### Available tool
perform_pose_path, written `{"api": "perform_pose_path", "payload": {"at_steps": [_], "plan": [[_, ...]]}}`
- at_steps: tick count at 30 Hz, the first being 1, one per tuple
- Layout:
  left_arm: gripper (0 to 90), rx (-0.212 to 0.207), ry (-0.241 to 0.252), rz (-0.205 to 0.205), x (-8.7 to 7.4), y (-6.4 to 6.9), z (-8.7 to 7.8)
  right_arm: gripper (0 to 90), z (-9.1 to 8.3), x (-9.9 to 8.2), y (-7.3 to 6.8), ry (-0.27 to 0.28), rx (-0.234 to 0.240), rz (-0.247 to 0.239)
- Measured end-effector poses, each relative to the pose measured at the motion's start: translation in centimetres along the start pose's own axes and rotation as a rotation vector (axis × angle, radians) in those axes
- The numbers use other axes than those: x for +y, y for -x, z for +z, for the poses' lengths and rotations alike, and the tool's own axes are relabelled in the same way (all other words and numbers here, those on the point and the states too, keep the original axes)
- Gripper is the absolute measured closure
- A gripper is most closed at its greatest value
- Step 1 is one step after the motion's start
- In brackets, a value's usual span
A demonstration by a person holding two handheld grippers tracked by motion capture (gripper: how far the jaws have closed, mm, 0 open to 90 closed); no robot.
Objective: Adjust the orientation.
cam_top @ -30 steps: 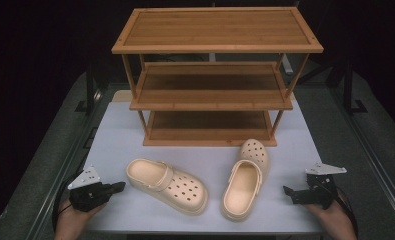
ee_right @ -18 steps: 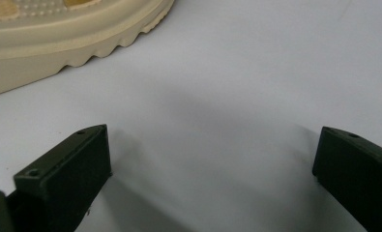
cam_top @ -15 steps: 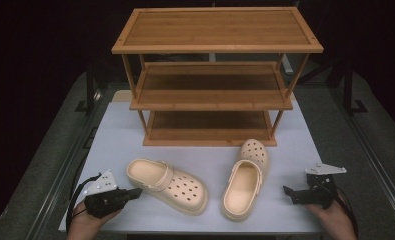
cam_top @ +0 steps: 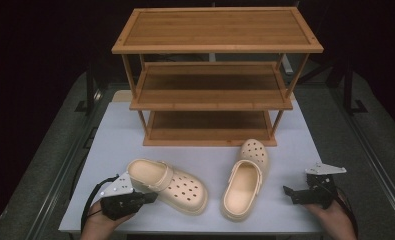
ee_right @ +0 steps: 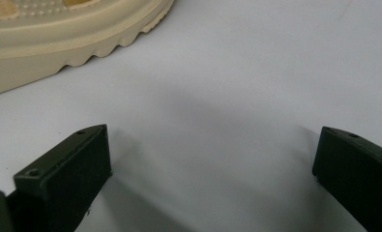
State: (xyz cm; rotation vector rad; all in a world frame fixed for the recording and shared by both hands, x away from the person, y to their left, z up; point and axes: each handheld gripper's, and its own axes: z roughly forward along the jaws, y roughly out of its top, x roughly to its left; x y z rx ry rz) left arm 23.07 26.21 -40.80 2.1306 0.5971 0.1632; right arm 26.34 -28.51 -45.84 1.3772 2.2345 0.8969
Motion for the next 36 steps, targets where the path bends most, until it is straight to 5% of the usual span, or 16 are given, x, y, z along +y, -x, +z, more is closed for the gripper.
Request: {"api": "perform_pose_path", "payload": {"at_steps": [16, 27, 36], "plan": [[90.0, -0.072, -0.053, 0.068, 1.1, 2.2, 3.2, 0.0, 0.0, 0.0, 0.0, -0.001, 0.0, 0.0], [90.0, -0.053, -0.055, 0.083, 1.7, 2.3, 4.3, 0.0, 0.0, 0.0, 0.0, 0.001, 0.0, 0.0], [90.0, 0.019, -0.065, 0.104, 3.0, 1.9, 6.2, 0.0, 0.0, 0.0, 0.0, 0.001, 0.0, 0.001]]}}
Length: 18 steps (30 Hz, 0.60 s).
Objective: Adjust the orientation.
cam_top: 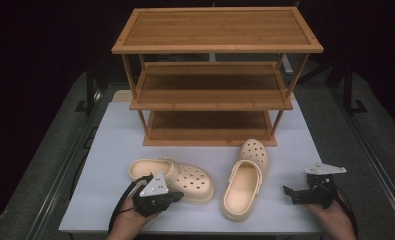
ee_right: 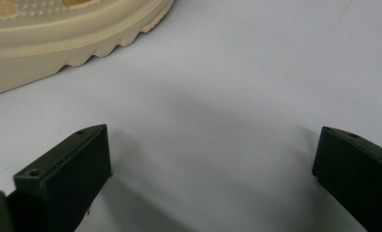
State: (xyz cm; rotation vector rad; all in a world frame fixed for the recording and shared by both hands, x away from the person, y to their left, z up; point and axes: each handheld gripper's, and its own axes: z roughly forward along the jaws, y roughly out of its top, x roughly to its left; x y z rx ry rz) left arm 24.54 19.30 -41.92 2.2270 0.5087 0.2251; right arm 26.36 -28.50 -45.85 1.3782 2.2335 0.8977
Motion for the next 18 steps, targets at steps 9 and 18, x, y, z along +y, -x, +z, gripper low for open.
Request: {"api": "perform_pose_path", "payload": {"at_steps": [9, 18], "plan": [[90.0, 0.01, 0.012, -0.028, 0.6, -0.8, 0.6, 0.0, 0.0, 0.0, 0.0, 0.001, 0.001, 0.0], [90.0, -0.085, 0.066, -0.08, 1.0, -0.6, -1.9, 0.0, 0.0, 0.0, 0.0, 0.001, 0.001, 0.001]]}}
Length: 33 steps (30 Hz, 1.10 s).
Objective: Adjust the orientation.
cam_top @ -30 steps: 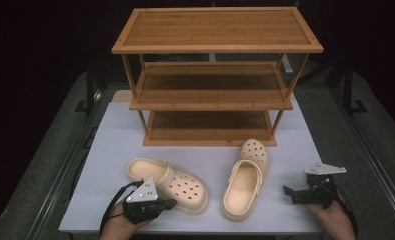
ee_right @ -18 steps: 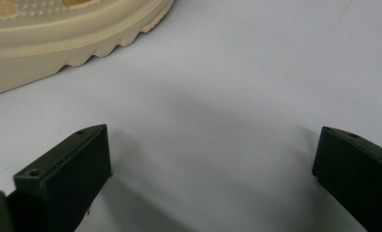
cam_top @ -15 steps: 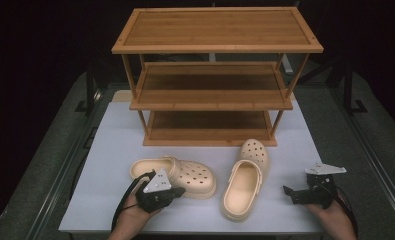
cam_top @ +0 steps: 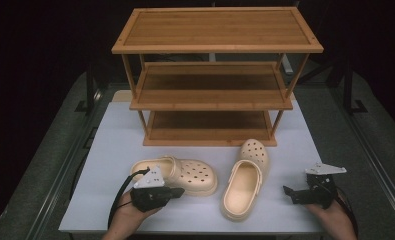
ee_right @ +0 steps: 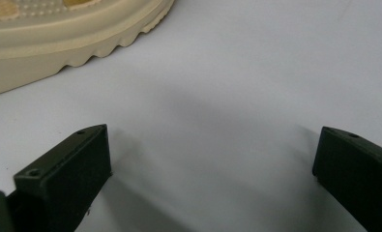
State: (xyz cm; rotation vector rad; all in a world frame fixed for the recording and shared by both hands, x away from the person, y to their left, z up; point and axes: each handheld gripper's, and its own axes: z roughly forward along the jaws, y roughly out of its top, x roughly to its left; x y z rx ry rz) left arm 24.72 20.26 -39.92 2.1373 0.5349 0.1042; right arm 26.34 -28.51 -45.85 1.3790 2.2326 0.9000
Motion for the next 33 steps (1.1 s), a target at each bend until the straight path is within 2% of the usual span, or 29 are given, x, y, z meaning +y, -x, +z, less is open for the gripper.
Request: {"api": "perform_pose_path", "payload": {"at_steps": [3, 8, 12, 15, 18, 21, 24, 31, 33], "plan": [[90.0, 0.01, 0.004, -0.001, 0.3, -0.1, -1.3, 0.0, 0.0, 0.0, 0.0, 0.0, 0.0, -0.001], [90.0, 0.081, 0.001, -0.011, 0.7, -1.5, -3.6, 0.0, 0.0, 0.0, 0.0, 0.0, 0.0, 0.0], [90.0, 0.135, 0.023, -0.046, 0.7, -3.4, -5.6, 0.0, 0.0, 0.0, 0.0, -0.001, 0.0, 0.0], [90.0, 0.176, 0.033, -0.083, 0.7, -5.4, -7.1, 0.0, 0.0, 0.0, 0.0, -0.001, 0.0, -0.001], [90.0, 0.219, 0.044, -0.117, 0.3, -7.2, -7.8, 0.0, 0.0, 0.0, 0.0, -0.001, -0.001, -0.001], [90.0, 0.247, 0.043, -0.141, 0.0, -8.9, -8.0, 0.0, 0.0, 0.0, 0.0, -0.001, 0.0, -0.001], [90.0, 0.255, 0.039, -0.162, -0.1, -10.6, -7.8, 0.0, 0.0, 0.0, 0.0, -0.001, 0.0, -0.001], [90.0, 0.256, 0.015, -0.193, -0.4, -13.9, -5.5, 0.0, 0.0, 0.0, 0.0, -0.001, -0.001, -0.001], [90.0, 0.256, -0.013, -0.194, -0.6, -14.4, -4.6, 0.0, 0.0, 0.0, 0.0, -0.001, -0.001, -0.001]]}}
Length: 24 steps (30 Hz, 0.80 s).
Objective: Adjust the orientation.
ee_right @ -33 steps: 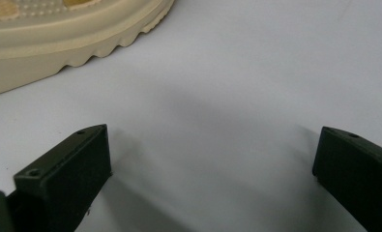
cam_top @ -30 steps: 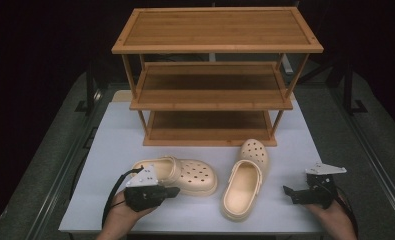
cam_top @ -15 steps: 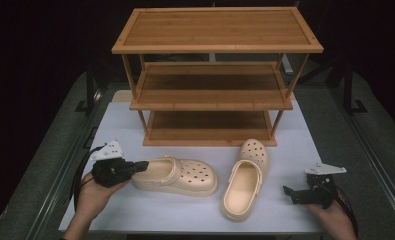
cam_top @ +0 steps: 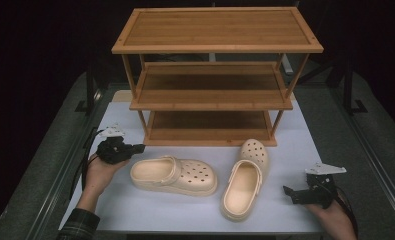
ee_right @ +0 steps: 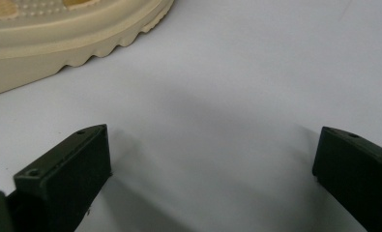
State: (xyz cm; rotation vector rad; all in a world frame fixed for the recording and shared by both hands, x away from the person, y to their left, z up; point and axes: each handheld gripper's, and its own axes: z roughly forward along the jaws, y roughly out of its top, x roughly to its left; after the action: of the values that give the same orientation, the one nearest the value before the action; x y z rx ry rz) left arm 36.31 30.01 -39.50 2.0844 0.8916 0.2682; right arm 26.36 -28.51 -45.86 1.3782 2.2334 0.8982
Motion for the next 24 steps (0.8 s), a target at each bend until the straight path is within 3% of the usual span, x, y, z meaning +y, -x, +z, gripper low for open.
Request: {"api": "perform_pose_path", "payload": {"at_steps": [5, 12, 24], "plan": [[90.0, -0.008, -0.05, 0.003, -0.5, 0.0, 1.3, 0.0, 0.0, 0.0, 0.0, 0.001, 0.0, 0.0], [90.0, -0.024, -0.086, 0.014, -1.0, 0.3, 1.8, 0.0, 0.0, 0.0, 0.0, 0.001, 0.0, -0.001], [90.0, -0.03, -0.095, 0.007, -2.0, 0.9, 0.6, 0.0, 0.0, 0.0, 0.0, 0.002, 0.002, 0.001]]}}
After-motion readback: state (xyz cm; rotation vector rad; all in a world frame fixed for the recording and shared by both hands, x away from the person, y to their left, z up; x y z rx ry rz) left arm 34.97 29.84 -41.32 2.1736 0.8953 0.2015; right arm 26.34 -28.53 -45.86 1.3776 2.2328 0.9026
